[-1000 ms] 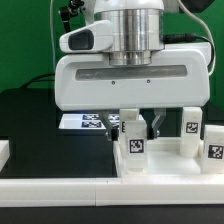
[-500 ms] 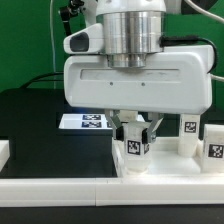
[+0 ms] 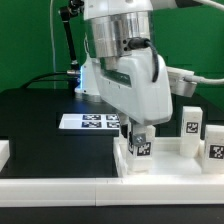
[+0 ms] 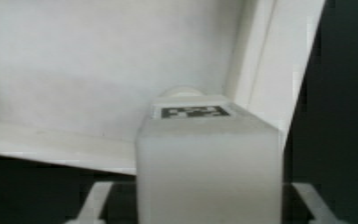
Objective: Assemble square table
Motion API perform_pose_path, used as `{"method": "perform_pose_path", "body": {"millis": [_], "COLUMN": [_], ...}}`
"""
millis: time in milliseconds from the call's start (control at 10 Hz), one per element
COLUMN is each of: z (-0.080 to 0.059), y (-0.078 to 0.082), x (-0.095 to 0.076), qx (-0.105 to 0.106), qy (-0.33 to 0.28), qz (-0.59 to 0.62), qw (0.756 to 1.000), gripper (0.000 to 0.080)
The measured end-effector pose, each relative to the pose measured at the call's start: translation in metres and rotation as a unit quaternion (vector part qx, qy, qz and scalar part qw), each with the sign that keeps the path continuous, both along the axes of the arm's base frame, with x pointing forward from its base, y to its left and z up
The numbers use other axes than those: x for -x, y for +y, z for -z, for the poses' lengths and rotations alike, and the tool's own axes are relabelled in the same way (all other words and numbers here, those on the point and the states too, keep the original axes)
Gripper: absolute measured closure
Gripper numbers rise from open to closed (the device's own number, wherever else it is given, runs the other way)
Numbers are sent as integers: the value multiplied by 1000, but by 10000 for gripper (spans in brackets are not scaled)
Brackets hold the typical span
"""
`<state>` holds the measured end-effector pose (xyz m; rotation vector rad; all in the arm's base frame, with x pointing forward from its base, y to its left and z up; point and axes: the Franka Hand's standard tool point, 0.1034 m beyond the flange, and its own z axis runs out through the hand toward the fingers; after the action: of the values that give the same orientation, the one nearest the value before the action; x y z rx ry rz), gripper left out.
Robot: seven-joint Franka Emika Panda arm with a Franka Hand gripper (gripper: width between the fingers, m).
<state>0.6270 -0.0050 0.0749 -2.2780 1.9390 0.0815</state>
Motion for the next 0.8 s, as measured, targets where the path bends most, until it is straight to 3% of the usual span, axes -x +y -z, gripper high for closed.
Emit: {"method": "perform_pose_path", "body": {"millis": [200,300,400,500,600,800], "z": [0,1,3,5,7,7], "y": [0,1,7,14,18,14], "x": [0,1,2,2,5,4], "qx": [-2,4,19,35,40,43], "qy": [6,-1,-11,-26,-36,-41], "qz": [39,-15,-92,-186,-254,-296], "qw": [999,1000,996,982,966,953], "gripper": [509,509,319,319,188,162]}}
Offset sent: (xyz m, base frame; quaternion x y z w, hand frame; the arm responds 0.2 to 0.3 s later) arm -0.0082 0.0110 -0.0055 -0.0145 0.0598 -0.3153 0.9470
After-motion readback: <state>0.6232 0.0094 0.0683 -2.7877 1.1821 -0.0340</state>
